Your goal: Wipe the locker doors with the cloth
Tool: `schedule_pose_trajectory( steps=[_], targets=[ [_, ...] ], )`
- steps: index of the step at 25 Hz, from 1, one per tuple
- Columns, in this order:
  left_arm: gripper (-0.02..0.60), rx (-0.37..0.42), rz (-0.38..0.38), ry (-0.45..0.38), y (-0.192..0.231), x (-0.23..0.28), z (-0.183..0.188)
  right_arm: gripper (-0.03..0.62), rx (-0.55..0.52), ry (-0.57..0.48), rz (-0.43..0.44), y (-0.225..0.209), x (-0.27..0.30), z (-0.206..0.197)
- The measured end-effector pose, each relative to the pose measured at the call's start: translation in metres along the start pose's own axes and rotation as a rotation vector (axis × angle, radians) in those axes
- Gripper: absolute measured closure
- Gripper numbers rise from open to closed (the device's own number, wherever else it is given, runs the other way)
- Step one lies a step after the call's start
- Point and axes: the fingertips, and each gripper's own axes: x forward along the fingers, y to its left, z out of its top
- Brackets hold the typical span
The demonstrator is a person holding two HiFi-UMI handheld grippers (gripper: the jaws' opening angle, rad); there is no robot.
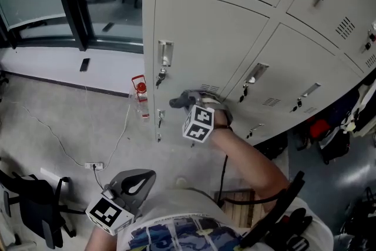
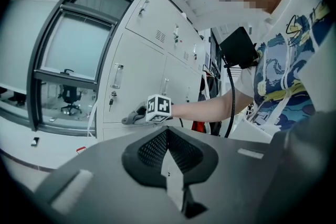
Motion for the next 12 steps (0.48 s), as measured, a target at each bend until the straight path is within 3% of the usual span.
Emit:
schedule_pose_trajectory(
  steps=[6, 12],
  targets=[
    [0.580, 0.008, -0.008, -0.020, 0.003, -0.001, 0.002, 0.480, -0.009, -0.169, -0.158, -0.074, -0.110, 0.061],
    [0.580, 0.007, -0.023, -0.020, 0.002, 0.000, 0.003, 0.480, -0.033, -0.324, -0.442, -0.175, -0.220, 0.114]
  ],
)
